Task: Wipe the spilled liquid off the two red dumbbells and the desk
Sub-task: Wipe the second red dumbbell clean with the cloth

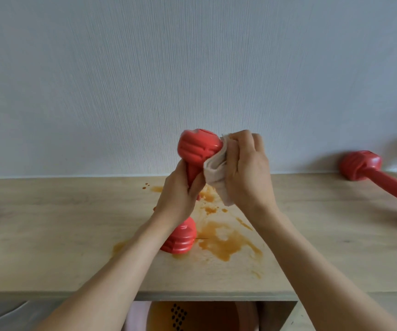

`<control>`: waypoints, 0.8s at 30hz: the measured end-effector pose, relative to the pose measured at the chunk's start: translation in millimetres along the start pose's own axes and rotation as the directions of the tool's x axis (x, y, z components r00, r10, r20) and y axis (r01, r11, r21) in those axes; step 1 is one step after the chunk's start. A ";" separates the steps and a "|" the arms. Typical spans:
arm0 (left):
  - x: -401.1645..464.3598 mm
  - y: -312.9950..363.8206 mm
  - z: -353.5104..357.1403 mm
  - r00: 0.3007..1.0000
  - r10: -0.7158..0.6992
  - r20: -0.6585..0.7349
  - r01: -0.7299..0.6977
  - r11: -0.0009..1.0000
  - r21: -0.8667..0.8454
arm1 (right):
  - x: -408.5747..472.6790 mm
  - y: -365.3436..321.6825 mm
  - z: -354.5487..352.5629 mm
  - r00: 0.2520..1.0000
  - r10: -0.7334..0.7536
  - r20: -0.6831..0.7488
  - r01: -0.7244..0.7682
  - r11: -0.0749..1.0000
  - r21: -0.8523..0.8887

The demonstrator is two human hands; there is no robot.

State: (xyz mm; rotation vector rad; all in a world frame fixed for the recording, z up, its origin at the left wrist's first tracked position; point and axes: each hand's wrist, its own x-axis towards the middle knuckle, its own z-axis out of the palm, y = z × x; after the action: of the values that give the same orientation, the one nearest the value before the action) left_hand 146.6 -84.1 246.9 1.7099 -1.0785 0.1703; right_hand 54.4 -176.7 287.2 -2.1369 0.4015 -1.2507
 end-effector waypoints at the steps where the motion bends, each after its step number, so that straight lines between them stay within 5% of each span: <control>1: 0.5 -0.6 -1.3 1.000 -0.008 -0.014 0.008 1.000 -0.006 | -4.1 -4.5 1.3 0.998 -0.067 -0.005 0.066 0.997 -0.040; 4: 1.2 -0.5 -4.3 1.000 -0.013 0.005 0.013 1.000 -0.013 | -4.1 -6.7 0.9 0.988 -0.154 -0.001 0.153 0.981 -0.122; 9: -1.6 4.0 -1.7 0.993 0.016 0.121 -0.013 0.999 -0.029 | 19.1 17.8 -14.1 0.989 0.095 0.114 -0.105 0.991 0.084; 16: 1.7 4.6 -6.3 0.994 -0.047 0.096 0.050 0.998 -0.033 | 1.3 3.0 -14.6 0.995 -0.094 0.033 0.094 0.996 0.006; 21: -0.8 6.5 -2.3 0.989 -0.055 0.136 0.061 0.997 -0.037 | 9.3 16.5 -13.7 0.990 0.100 0.102 -0.102 0.995 0.016; 24: 1.3 7.5 -2.4 0.991 -0.101 0.087 0.104 0.994 -0.037 | 2.4 18.5 -10.3 0.993 0.034 0.114 -0.027 0.998 -0.061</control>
State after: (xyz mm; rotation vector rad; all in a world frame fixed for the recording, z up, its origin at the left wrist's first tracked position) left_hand 142.8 -83.1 253.9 1.7436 -1.0459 0.0104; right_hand 47.6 -195.7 280.5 -2.2318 0.4246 -1.1057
